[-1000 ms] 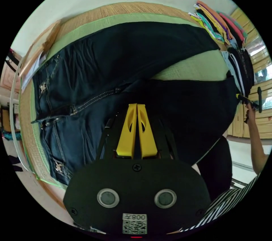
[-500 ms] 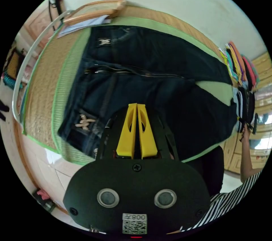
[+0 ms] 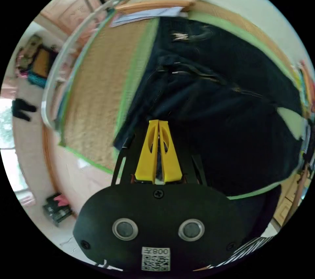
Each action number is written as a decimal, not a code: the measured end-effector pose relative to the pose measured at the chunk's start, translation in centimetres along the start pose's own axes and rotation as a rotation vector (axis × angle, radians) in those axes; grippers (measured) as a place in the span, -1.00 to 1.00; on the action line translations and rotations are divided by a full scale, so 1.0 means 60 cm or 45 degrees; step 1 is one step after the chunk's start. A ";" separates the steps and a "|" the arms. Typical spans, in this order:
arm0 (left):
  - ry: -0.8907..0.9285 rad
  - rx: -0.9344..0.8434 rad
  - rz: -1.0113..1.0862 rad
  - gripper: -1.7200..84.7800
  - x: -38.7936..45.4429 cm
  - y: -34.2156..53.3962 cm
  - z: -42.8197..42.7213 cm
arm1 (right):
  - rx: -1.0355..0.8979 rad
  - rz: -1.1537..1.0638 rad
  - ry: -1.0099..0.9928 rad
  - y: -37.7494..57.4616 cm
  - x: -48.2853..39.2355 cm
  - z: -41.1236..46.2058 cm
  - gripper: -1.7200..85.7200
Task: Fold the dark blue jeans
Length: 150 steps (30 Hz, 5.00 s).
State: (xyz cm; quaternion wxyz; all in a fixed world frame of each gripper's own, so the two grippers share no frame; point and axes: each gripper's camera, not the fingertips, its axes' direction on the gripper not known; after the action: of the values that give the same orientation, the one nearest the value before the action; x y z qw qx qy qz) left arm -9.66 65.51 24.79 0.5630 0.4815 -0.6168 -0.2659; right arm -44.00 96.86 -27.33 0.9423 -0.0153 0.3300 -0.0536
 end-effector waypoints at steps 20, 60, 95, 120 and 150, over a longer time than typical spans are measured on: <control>-0.072 -0.099 -0.043 -0.96 -0.035 -0.009 0.035 | -0.083 -0.018 -0.032 -0.050 0.012 0.039 -0.96; 0.639 0.369 0.318 -0.96 0.044 -0.060 0.132 | 0.207 -0.296 -0.239 -0.346 -0.137 -0.196 -0.96; 0.756 0.270 0.061 -0.96 -0.125 -0.032 0.288 | 0.071 -0.160 -0.316 -0.435 -0.199 -0.473 -0.96; 0.583 0.313 -0.235 -0.96 -0.246 -0.034 0.318 | 0.215 -1.565 -0.672 -0.298 -1.159 -0.812 -0.77; 0.589 0.409 -0.163 -0.96 -0.168 -0.083 0.068 | 0.002 -1.475 -1.031 -0.292 -1.193 -0.734 -0.96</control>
State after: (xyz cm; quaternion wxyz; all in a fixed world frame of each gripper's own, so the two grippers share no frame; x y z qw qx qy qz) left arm -13.06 71.69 15.10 0.5873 0.6503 -0.4747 -0.0830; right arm -128.62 87.67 -16.24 0.8109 -0.2067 -0.1076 -0.5367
